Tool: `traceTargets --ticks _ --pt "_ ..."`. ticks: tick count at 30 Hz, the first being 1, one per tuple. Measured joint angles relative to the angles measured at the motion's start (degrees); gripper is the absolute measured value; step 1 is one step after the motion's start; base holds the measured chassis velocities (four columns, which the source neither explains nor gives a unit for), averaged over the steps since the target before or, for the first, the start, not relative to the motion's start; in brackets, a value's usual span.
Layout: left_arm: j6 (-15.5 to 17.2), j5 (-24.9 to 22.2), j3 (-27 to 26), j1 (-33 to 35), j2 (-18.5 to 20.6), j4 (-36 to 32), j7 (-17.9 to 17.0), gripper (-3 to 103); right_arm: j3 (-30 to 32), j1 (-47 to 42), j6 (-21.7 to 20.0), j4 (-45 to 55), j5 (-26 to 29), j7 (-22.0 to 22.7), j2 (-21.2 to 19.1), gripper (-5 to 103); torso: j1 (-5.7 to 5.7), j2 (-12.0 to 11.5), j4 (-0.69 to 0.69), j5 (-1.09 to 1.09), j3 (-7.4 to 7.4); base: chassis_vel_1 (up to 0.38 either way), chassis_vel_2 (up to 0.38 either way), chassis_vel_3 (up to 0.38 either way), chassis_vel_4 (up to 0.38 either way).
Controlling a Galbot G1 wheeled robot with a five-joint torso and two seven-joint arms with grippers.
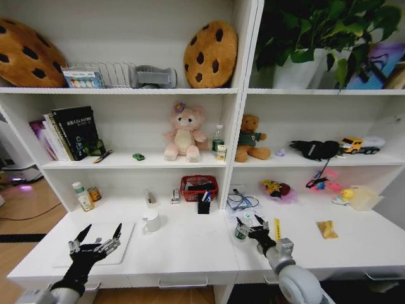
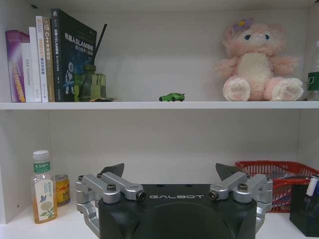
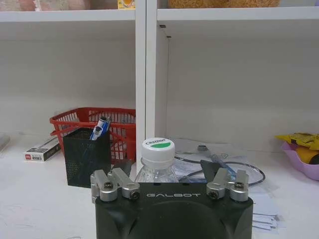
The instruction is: Organize the objects on the table.
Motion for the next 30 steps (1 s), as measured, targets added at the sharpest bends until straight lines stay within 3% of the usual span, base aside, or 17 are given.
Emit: traceTargets --ticks 1,2,4,7,8,11,16,24,26,28,30 --pt "0.0 0.0 0.0 0.0 0.0 0.0 0.0 100 0.0 0.0 0.0 0.0 0.0 0.0 0.0 82 0.00 0.0 0.00 0.00 0.00 0.000 0.000 0.000 0.000" --pt "0.0 0.0 0.0 0.0 0.0 0.0 0.0 100 -0.3 0.6 0.1 -0.9 -1.1 -1.0 -0.1 71 0.00 0.0 0.01 0.01 0.00 0.000 0.000 0.000 0.000" --pt "0.0 0.0 0.0 0.0 0.0 0.0 0.0 100 -0.3 0.2 0.3 -1.0 -2.1 -1.5 0.1 60 0.00 0.0 0.01 0.00 0.00 0.000 0.000 0.000 0.000" --pt "0.0 0.0 0.0 0.0 0.0 0.0 0.0 100 -0.2 -0.3 0.5 -1.1 -2.5 -1.6 0.3 60 0.00 0.0 0.00 0.00 0.00 0.000 0.000 0.000 0.000" --pt "0.0 0.0 0.0 0.0 0.0 0.0 0.0 100 -0.1 -0.8 0.8 -1.1 -2.8 -1.7 0.5 49 0.00 0.0 0.00 0.00 0.00 0.000 0.000 0.000 0.000" --pt "0.0 0.0 0.0 0.0 0.0 0.0 0.0 100 0.3 -1.3 1.2 -1.1 -3.1 -1.8 0.6 33 0.00 0.0 0.00 0.00 0.00 0.000 0.000 0.000 0.000" --pt "0.0 0.0 0.0 0.0 0.0 0.0 0.0 100 0.7 -1.5 1.5 -0.8 -3.0 -2.1 0.7 26 0.00 0.0 0.00 0.00 0.00 0.000 0.000 0.000 0.000" --pt "0.0 0.0 0.0 0.0 0.0 0.0 0.0 100 3.1 -5.5 1.6 3.9 -2.0 -2.7 0.6 26 0.00 0.0 0.01 -0.01 0.00 0.000 0.000 0.000 0.000" --pt "0.0 0.0 0.0 0.0 0.0 0.0 0.0 100 4.3 -8.2 1.6 6.0 -2.1 -2.9 0.9 26 0.00 0.0 0.01 -0.01 0.00 0.000 0.000 0.000 0.000" --pt "0.0 0.0 0.0 0.0 0.0 0.0 0.0 100 7.9 -17.7 2.5 11.9 -3.6 -2.9 2.5 26 0.00 0.0 0.00 0.02 -0.01 0.000 0.000 0.000 0.000" --pt "0.0 0.0 0.0 0.0 0.0 0.0 0.0 100 9.7 -21.7 3.5 14.0 -4.3 -3.1 3.5 26 0.00 0.0 0.01 -0.01 -0.01 0.000 0.000 0.000 0.000"
